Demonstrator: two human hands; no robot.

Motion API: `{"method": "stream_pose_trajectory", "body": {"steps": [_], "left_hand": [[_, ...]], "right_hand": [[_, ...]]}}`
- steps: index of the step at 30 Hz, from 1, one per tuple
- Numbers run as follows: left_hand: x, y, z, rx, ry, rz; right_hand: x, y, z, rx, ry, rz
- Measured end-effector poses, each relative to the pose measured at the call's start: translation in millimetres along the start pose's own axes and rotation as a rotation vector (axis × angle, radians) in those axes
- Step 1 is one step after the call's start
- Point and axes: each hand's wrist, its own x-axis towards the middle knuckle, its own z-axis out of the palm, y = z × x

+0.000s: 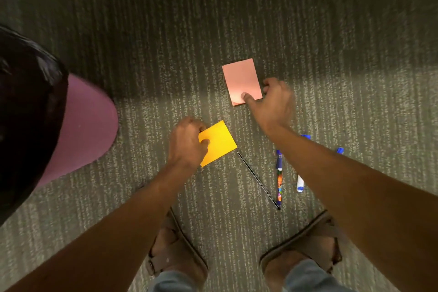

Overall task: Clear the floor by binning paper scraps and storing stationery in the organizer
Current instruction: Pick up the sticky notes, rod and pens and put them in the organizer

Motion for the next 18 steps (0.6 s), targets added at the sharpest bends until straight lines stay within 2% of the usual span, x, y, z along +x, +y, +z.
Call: {"method": "stream_pose_trajectory", "body": {"steps": [2,5,8,12,15,18], "left_hand": [[7,0,-2,-0.180,0.015,-0.124],[12,1,-11,-0.367,-0.037,-0.237],[13,6,-26,-0.597,-0.098,-0.338],[8,18,-49,-0.884,-0.017,-0.548],[2,32,-64,-1.095,-0.019,-0.658],[0,48,-72,-1.184,-0.057,-0.697]], "right_hand": [[2,-9,2,-0.017,-0.020,0.025],[7,-17,2,0.089,-0.106,0.180],[7,-18,-2,0.394,-0.208,0.329],[-14,-21,-39,0.862,-0.211,0.487],[-41,-24,-75,1.228,-0.256,0.601],[-66,-24,-94,1.287,-0.340,0.613]]}}
